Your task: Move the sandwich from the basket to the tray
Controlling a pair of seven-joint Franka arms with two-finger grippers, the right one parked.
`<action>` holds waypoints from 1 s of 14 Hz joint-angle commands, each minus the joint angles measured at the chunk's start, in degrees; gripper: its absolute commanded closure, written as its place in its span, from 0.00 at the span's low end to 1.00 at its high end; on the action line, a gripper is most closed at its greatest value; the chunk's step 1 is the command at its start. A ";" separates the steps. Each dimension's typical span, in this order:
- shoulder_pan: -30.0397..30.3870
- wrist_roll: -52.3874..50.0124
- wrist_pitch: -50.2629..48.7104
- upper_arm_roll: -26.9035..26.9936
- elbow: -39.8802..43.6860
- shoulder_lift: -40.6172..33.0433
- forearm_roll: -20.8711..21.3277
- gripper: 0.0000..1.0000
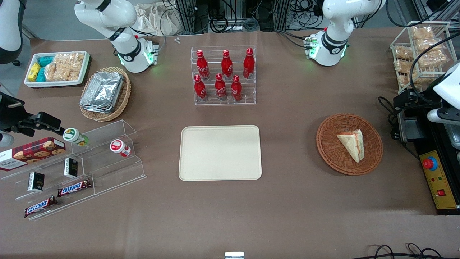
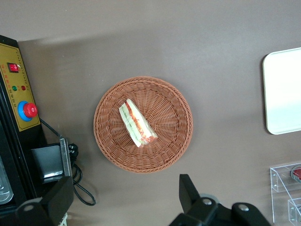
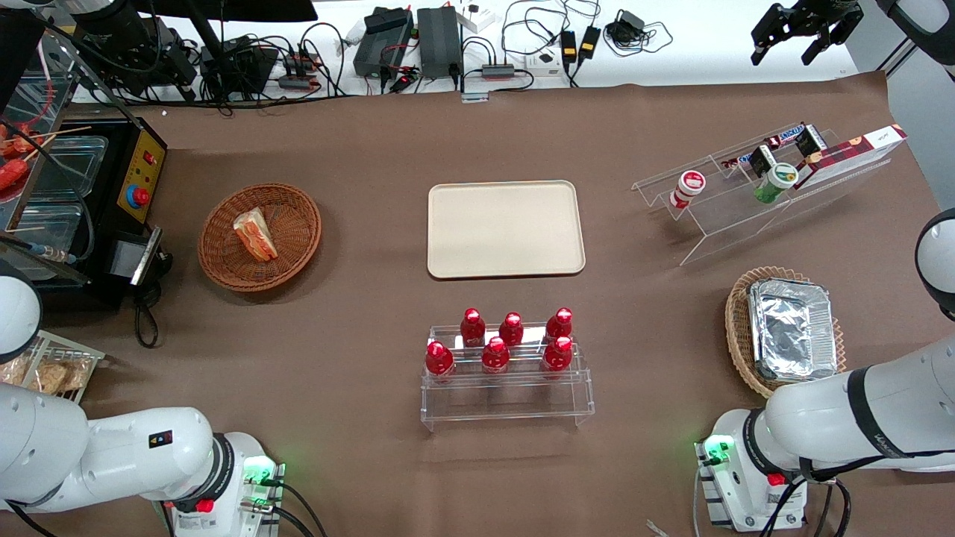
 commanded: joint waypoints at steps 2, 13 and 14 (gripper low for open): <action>-0.87 -0.93 -2.36 1.04 1.21 0.49 -0.76 0.00; 0.36 -16.96 13.97 0.95 -17.66 -0.39 -2.69 0.00; 0.36 -20.93 15.12 1.04 -19.42 -0.30 -2.69 0.00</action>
